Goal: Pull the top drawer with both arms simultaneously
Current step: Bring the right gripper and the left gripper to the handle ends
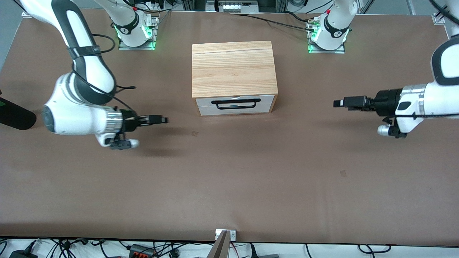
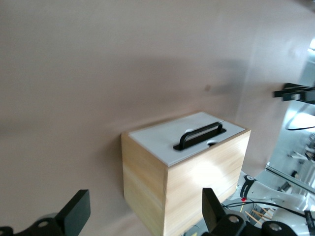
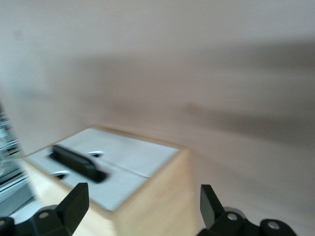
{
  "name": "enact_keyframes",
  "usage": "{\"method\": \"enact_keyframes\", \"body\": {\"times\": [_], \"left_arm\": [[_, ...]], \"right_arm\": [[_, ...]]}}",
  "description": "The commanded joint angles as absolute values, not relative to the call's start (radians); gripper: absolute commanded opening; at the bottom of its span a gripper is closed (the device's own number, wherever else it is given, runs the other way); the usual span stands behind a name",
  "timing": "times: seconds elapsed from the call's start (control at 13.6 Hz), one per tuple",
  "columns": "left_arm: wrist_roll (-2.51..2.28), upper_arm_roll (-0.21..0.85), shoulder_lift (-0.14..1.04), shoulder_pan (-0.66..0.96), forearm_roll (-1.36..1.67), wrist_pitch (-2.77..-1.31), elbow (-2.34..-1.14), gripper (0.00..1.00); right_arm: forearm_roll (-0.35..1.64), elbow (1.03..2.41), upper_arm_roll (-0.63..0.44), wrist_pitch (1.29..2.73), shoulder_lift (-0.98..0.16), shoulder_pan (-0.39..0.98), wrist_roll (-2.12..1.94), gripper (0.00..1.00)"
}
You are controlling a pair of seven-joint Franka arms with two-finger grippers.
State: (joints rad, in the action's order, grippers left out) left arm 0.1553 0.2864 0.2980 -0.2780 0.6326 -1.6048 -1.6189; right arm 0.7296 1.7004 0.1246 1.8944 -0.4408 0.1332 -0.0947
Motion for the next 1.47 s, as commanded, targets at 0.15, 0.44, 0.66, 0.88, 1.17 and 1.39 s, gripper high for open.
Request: {"method": "enact_keyframes", "body": {"times": [0.15, 0.44, 0.66, 0.88, 1.17, 1.39], "left_arm": [[0.456, 0.288, 0.411, -0.295, 0.77, -1.65, -1.614, 1.0], [0.489, 0.351, 0.463, -0.213, 0.827, -1.897, -1.736, 1.0], [0.705, 0.377, 0.476, -0.227, 1.094, -1.931, -1.866, 1.0], [0.909, 0.379, 0.477, -0.222, 1.394, -1.921, -2.012, 1.0], [0.995, 0.42, 0.576, -0.219, 1.539, -1.908, -2.026, 1.0], [1.164, 0.474, 0.667, -0.219, 1.741, -1.872, -2.074, 1.0]], "right_arm": [[1.056, 1.663, 0.126, 1.898, -0.544, 0.172, -0.428, 1.0], [1.271, 1.672, 0.127, 1.833, -0.685, 0.172, -0.813, 1.0], [1.457, 1.667, 0.127, 1.72, -0.796, 0.181, -0.966, 1.0], [1.465, 1.677, 0.127, 1.715, -0.798, 0.209, -0.969, 1.0], [1.503, 1.719, 0.141, 1.709, -0.798, 0.232, -0.956, 1.0], [1.513, 1.738, 0.149, 1.706, -0.798, 0.238, -0.95, 1.0]]}}
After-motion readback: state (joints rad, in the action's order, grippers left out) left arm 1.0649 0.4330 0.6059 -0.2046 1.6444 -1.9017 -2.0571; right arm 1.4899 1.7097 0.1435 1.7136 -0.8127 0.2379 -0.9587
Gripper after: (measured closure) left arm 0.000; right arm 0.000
